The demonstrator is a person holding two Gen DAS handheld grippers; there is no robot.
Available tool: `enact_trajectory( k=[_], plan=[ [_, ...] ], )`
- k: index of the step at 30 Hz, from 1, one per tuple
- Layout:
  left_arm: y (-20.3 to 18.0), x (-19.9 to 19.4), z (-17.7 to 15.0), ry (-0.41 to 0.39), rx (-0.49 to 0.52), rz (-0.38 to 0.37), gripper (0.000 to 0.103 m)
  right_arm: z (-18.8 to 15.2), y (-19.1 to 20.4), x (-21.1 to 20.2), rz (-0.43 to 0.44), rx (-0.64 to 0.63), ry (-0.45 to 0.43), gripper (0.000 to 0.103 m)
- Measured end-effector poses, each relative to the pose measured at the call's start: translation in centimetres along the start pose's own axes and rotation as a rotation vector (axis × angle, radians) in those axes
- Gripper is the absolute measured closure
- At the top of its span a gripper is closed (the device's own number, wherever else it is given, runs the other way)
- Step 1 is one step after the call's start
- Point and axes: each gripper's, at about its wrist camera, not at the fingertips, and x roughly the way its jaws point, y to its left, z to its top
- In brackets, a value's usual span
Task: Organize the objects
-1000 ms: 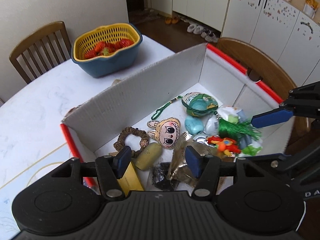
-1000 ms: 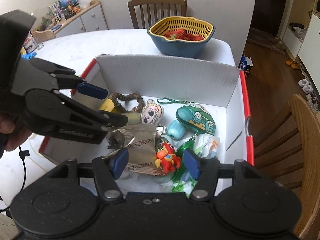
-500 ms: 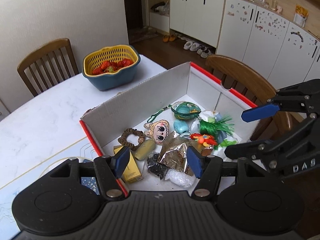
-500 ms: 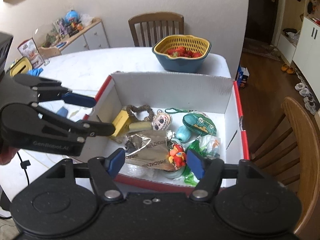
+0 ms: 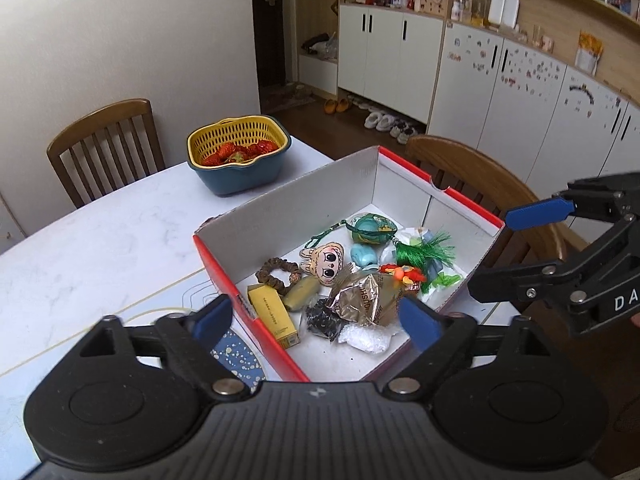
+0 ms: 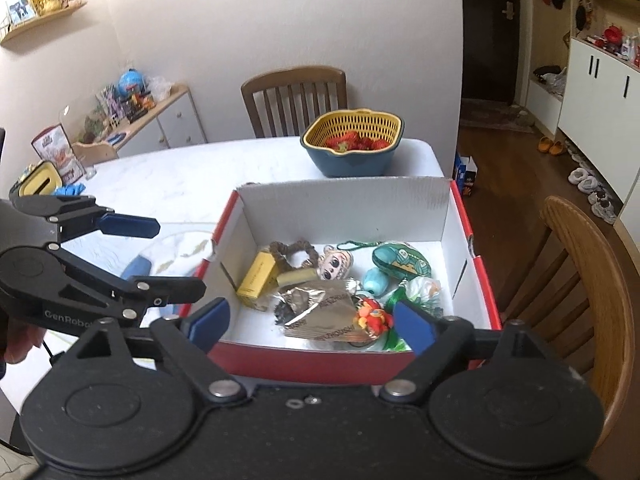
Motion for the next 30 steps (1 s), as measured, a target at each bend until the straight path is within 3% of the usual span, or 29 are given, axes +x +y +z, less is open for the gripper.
enact_trajectory(
  k=[1,3,8,12,19,30],
  plan=[
    [0.3,-0.3,-0.2,-0.008,-0.004,-0.004,0.0,-0.1,0.3,-0.2,-0.003,0.007,-0.01,0.009],
    [0.8,-0.9,-0.5,-0.02,-0.011,-0.01,0.0,-0.4,0.9,-0.6,-0.01,0.017,-0.031,0.002],
    [1.6,-1.9,-1.3,-0.034,-0.001,-0.012,0.0,-1.2,2.3,-1.3,-0.035,0.068,-0.083,0.001],
    [2.0,-2.8,-2.1,-0.049,0.007,-0.054,0.0,-1.8,3.2,-1.9,-0.057,0.112,-0.103,0.001],
    [2.7,-4.3,-3.1,-0.085,0.016,-0.083,0.0,-2.8,5.5,-3.2,-0.106,0.117,-0.151,0.001],
    [3.7,-5.1,-4.2,-0.101,0.033,-0.113,0.0,-4.3,8.1,-3.7,-0.141,0.152,-0.17,0.001]
  ],
)
